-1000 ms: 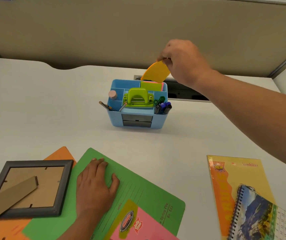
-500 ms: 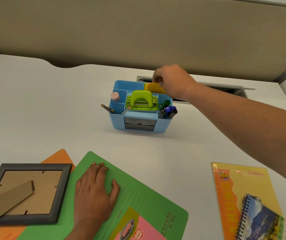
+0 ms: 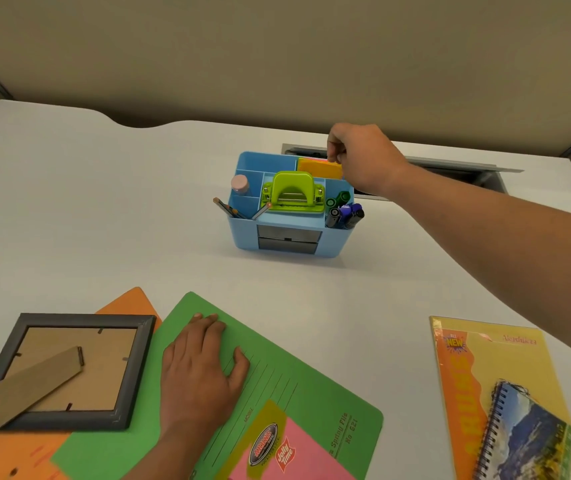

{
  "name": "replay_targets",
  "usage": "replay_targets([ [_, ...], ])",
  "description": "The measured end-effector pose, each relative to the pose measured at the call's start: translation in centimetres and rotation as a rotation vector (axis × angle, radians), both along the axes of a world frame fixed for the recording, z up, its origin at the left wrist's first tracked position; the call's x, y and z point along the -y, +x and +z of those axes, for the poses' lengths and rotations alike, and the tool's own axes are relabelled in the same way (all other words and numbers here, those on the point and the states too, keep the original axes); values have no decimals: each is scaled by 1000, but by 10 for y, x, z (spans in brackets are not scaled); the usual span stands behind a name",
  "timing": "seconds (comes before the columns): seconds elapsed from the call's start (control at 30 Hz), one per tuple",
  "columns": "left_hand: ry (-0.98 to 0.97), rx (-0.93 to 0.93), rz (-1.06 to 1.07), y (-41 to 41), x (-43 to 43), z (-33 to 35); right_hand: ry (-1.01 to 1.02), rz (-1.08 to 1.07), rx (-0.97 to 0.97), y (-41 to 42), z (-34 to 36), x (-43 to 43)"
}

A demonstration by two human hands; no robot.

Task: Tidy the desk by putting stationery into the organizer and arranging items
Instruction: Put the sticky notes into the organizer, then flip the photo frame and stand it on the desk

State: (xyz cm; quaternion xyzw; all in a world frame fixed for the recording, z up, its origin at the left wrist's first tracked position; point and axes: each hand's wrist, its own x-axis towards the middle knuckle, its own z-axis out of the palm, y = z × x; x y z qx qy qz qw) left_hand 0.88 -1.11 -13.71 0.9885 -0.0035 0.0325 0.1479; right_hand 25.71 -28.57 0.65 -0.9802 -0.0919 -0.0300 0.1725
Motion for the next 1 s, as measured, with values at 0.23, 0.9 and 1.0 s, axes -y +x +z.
replay_targets([
  [0.23,8,-5,-10,-1,-1,-3,291,-237,188,-65,1,25],
  [0.9,-17,-84,-133,-11,-13,2,263,-329,-223,-365,-131,-20],
  [1.0,3,-119,-199,-16,-19,2,168,-313,-215,-368,-136,-29],
])
